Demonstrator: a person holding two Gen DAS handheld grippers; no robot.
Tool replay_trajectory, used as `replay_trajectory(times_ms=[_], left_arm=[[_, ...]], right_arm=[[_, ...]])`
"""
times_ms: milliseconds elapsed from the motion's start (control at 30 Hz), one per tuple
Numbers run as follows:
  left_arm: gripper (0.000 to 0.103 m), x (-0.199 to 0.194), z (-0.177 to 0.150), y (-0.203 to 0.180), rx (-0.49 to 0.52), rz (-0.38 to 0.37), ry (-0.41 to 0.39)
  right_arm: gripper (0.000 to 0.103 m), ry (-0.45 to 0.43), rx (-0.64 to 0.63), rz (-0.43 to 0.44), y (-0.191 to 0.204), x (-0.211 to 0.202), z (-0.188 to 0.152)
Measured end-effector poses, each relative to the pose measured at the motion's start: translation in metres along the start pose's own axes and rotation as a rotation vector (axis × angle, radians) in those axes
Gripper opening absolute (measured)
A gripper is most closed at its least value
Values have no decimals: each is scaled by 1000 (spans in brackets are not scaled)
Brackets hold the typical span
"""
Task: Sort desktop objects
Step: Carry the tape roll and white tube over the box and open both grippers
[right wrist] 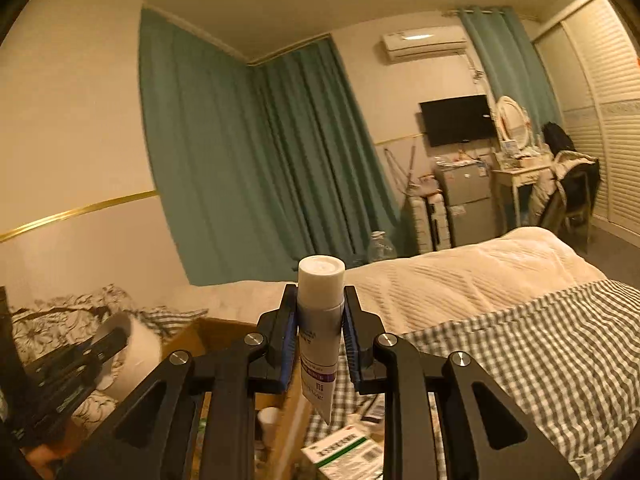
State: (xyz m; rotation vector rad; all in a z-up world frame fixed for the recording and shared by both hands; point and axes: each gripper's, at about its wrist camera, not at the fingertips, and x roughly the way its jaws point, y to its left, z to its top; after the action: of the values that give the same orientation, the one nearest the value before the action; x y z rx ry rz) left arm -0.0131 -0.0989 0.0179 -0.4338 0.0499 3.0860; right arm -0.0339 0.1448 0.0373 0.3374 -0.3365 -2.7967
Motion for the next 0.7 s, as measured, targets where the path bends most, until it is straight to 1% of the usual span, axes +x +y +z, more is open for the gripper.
replay_trajectory(times_ms=[233,533,700], left_arm=[[13,20,-12,20,-47,20,52],[13,52,-32,31,-48,61,142],[13,77,-44,40,-47,108,212]], right_arm=[[20,43,-43,84,31,20,-15],[20,177,-113,174,66,70,-52],[20,244,-168,190,78,96,-71]])
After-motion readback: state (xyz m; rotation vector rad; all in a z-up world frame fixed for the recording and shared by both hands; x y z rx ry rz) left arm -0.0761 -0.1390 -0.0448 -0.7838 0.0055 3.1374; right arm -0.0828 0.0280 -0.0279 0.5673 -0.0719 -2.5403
